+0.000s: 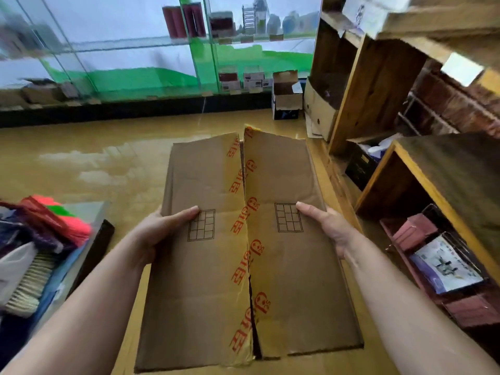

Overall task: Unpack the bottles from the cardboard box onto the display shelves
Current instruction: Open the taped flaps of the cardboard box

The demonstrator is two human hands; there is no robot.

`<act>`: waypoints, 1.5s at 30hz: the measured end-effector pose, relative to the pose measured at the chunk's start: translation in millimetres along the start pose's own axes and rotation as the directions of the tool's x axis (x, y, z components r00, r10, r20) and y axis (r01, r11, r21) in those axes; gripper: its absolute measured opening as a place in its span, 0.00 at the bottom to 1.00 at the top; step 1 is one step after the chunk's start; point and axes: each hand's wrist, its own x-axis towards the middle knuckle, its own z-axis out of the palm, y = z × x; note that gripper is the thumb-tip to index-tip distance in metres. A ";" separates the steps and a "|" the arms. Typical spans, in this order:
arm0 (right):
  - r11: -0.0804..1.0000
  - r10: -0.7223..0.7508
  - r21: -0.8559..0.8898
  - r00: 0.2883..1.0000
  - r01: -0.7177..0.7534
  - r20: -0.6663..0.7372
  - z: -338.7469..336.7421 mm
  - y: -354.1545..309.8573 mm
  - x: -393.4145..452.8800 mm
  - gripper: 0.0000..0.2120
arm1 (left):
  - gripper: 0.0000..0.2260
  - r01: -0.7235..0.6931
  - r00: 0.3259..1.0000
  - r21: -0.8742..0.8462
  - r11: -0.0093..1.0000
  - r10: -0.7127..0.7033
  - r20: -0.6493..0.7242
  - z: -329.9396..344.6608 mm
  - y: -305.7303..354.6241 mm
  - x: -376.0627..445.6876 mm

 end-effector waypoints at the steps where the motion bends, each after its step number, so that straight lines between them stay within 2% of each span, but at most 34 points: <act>1: 1.000 -0.009 -0.001 1.000 0.009 0.006 11.0 -26.6 -12.5 0.21 | 0.28 -0.005 1.000 0.005 1.000 0.005 -0.008 -9.6 26.4 -14.4; 6: 0.998 -0.049 -0.030 0.998 0.049 0.026 67.8 -148.4 -66.6 0.29 | 0.36 -0.034 0.999 0.050 0.998 0.035 -0.025 -61.7 153.1 -76.3; 11: 0.997 -0.074 -0.035 0.996 0.076 0.038 112.1 -239.0 -95.9 0.26 | 0.48 -0.083 0.995 0.121 0.989 0.088 -0.041 -102.7 256.0 -109.7; 16: 0.993 -0.073 -0.091 0.995 0.080 0.069 136.9 -310.8 -72.1 0.26 | 0.45 -0.131 0.990 0.124 0.984 0.137 -0.040 -121.5 327.2 -97.0; 21: 0.982 -0.077 -0.163 0.987 0.100 0.143 155.0 -377.3 -19.2 0.19 | 0.39 -0.104 0.988 0.081 0.991 0.112 -0.103 -123.2 368.3 -59.6; 26: 0.973 -0.066 -0.205 0.979 0.106 0.194 180.0 -430.4 45.6 0.21 | 0.28 -0.059 0.981 0.033 0.998 0.064 -0.184 -129.7 407.3 -12.6; 29: 0.962 -0.058 -0.250 0.974 0.113 0.218 204.0 -453.5 88.7 0.24 | 0.35 -0.038 0.977 0.042 0.998 0.046 -0.207 -148.4 430.2 22.2; 32: 0.955 -0.070 -0.265 0.971 0.132 0.231 232.6 -474.8 135.0 0.25 | 0.37 -0.044 0.973 0.047 0.998 0.053 -0.223 -171.7 452.8 63.1; 38: 0.951 -0.051 -0.281 0.960 0.131 0.276 293.7 -524.1 223.9 0.18 | 0.43 -0.026 0.963 0.061 0.998 0.041 -0.265 -220.7 507.8 144.6; 41: 0.950 -0.032 -0.285 0.950 0.125 0.309 324.2 -554.2 266.9 0.16 | 0.40 -0.012 0.953 0.064 0.998 0.031 -0.302 -241.1 539.8 180.1; 45: 0.933 -0.022 -0.328 0.931 0.150 0.364 365.7 -593.4 330.7 0.21 | 0.36 -0.023 0.932 0.009 1.000 0.025 -0.362 -264.4 576.3 226.5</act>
